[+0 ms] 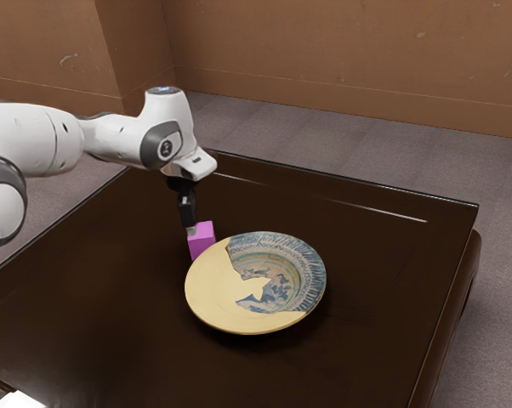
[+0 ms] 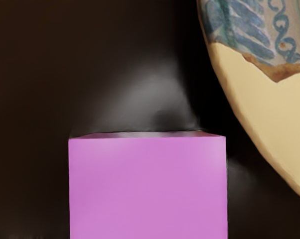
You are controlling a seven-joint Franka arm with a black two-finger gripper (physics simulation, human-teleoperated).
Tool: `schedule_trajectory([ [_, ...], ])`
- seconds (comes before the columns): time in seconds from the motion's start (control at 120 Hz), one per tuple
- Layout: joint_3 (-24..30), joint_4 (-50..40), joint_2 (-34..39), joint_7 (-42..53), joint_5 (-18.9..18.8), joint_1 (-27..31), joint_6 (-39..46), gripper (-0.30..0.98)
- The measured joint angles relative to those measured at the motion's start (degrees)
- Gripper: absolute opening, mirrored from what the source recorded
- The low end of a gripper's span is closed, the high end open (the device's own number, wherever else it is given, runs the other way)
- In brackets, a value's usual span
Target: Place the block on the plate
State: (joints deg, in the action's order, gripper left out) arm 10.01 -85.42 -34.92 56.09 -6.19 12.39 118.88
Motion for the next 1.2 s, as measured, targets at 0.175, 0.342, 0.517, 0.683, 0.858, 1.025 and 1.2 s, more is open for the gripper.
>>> schedule_trajectory([
  [0.175, 0.0, 0.1, -1.4, 3.1, 0.0, 0.2, 1.2, 0.69],
  [0.342, 0.0, 0.1, -2.4, 5.3, 0.0, 0.3, 2.1, 0.69],
  [0.517, 0.4, 1.2, -4.0, 7.1, 0.1, 0.3, 2.9, 0.69],
  [0.683, 0.4, 1.2, -5.0, 8.4, 0.2, 0.3, 3.6, 0.69],
  [0.858, 0.5, 2.2, -6.2, 9.2, 0.2, 0.3, 4.1, 0.69],
  [1.025, 0.5, 2.9, -7.0, 9.7, 0.3, 0.3, 4.4, 0.63],
  [1.2, 0.5, 3.2, -7.1, 10.1, 0.3, 0.2, 4.5, 0.52],
])
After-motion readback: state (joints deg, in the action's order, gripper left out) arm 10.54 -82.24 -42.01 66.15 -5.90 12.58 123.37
